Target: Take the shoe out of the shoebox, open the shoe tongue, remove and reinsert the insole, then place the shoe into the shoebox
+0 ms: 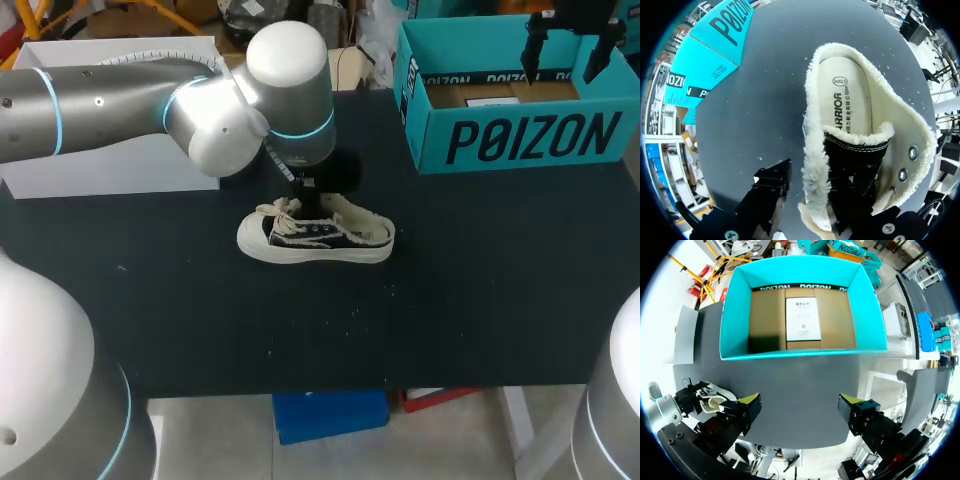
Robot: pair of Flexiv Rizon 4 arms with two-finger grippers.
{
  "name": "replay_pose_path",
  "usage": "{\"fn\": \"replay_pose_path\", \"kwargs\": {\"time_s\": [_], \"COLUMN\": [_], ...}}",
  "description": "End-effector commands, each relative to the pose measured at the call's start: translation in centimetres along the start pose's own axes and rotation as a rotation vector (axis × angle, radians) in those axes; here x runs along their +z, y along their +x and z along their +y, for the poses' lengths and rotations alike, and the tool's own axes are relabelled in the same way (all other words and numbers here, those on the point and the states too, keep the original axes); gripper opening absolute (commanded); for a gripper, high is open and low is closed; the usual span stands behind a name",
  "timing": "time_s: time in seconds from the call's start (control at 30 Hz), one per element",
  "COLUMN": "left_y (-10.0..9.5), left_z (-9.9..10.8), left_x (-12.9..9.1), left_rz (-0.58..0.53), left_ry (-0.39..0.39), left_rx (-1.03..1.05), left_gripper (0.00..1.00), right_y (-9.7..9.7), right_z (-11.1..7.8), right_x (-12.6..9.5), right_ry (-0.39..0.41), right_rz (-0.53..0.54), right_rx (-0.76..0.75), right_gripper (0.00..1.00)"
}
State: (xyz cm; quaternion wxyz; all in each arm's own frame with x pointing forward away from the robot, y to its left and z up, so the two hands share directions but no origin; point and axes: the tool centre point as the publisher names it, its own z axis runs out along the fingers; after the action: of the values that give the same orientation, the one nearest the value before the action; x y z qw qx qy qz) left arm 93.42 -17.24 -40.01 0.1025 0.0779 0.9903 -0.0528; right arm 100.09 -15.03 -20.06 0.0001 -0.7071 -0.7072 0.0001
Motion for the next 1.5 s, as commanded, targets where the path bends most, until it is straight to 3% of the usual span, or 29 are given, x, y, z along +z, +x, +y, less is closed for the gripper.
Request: {"fn": "replay_pose_path", "kwargs": {"time_s": [0.03,0.07,0.3,0.47,0.6,1.0,1.5], "left_y": [0.6,0.7,2.0,3.0,3.6,5.6,5.6], "left_z": [0.9,0.8,1.3,2.7,3.8,9.8,9.8], "left_x": [-3.9,-4.9,-11.0,-13.5,-14.5,-14.9,-14.9], "left_rz": [0.004,-0.002,-0.004,0.04,0.064,0.116,0.116], "left_ry": [0.081,0.09,0.351,0.512,0.572,0.545,0.545], "left_rx": [0.006,0.009,-0.043,-0.076,-0.068,-0.015,-0.015], "left_gripper": [1.0,1.0,1.0,1.0,1.0,1.0,1.0], "right_y": [0.0,0.0,0.0,0.0,0.0,0.0,0.0], "right_z": [0.0,0.0,0.0,0.0,0.0,0.0,0.0], "right_x": [0.0,0.0,0.0,0.0,0.0,0.0,0.0], "right_ry": [0.001,0.001,0.001,0.001,0.001,0.001,0.001], "right_rz": [0.0,0.0,0.0,0.0,0.0,0.0,0.0], "right_rx": [0.0,0.0,0.0,0.0,0.0,0.0,0.0], "right_gripper": [1.0,1.0,1.0,1.0,1.0,1.0,1.0]}}
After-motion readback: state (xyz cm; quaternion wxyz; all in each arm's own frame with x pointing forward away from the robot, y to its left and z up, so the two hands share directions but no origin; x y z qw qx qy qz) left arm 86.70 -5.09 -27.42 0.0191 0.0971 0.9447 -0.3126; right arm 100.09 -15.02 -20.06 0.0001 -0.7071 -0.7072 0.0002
